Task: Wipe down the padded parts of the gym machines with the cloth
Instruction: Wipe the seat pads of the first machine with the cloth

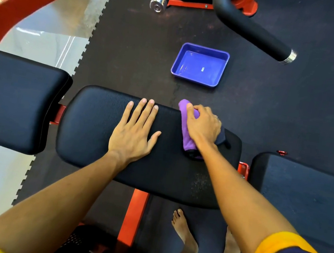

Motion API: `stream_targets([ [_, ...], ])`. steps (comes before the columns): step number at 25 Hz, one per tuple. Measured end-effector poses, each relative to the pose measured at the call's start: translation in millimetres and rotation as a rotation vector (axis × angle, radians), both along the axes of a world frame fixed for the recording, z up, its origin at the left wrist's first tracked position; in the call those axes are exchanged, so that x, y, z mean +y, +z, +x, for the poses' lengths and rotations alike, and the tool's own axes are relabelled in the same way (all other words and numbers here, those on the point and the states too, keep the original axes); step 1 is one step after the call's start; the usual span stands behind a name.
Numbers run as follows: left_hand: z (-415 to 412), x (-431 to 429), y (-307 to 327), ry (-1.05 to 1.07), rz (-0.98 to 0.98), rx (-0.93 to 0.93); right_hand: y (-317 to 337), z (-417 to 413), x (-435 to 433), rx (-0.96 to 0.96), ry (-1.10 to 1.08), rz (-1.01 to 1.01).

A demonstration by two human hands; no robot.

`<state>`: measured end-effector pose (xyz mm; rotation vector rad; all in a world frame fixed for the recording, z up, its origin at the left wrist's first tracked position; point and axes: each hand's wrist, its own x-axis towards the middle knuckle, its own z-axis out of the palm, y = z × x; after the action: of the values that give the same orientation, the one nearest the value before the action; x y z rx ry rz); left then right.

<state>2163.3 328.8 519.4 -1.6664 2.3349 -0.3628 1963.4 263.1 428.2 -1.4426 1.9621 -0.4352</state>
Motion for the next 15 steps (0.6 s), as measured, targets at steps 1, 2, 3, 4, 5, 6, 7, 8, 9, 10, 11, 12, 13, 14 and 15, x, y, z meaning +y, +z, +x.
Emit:
stream_targets([
  [1,-0.1,-0.6,0.1,-0.003,-0.001,-0.004,5.9,14.6,1.4,-0.017,-0.019,-0.041],
  [2,-0.2,-0.7,0.4,-0.004,0.001,-0.004,14.5,31.9,6.5,-0.026,-0.03,-0.093],
  [3,-0.1,-0.5,0.5,-0.005,0.001,0.0,23.0,46.7,15.5,-0.026,-0.025,-0.147],
  [4,0.3,-0.1,0.1,-0.006,-0.003,0.005,28.0,56.6,27.7,-0.028,0.002,-0.197],
  [5,0.8,0.2,0.5,-0.004,-0.001,0.009,29.2,58.2,42.1,-0.037,0.055,-0.233],
  [6,1.1,0.6,0.9,-0.005,0.009,0.008,26.8,51.6,56.9,-0.046,0.119,-0.262],
  [7,1.0,0.9,0.5,-0.009,0.017,0.005,20.2,38.9,71.1,-0.032,0.187,-0.296],
  [8,0.8,0.6,-0.3,-0.011,0.017,0.004,10.1,24.5,83.0,0.001,0.26,-0.333],
  [9,0.5,0.3,-0.1,-0.01,0.015,0.006,1.3,10.5,90.8,0.034,0.313,-0.346],
  [10,0.2,0.0,0.3,-0.005,0.016,0.009,-6.2,0.1,92.8,0.051,0.31,-0.311],
  [11,0.2,0.1,0.2,0.002,0.014,0.011,-10.1,-4.7,89.5,0.041,0.247,-0.239],
  [12,0.1,0.7,-0.1,0.006,0.009,0.012,-9.6,-3.3,82.3,-0.001,0.132,-0.148],
  [13,0.2,1.2,0.0,0.007,0.007,0.009,-5.6,4.0,73.0,-0.055,-0.001,-0.068],
  [14,0.4,1.0,0.0,0.003,0.012,-0.002,1.2,15.7,65.1,-0.1,-0.099,-0.009],
  [15,0.5,1.0,-0.2,0.0,0.02,-0.012,10.2,29.5,62.3,-0.111,-0.13,0.017],
])
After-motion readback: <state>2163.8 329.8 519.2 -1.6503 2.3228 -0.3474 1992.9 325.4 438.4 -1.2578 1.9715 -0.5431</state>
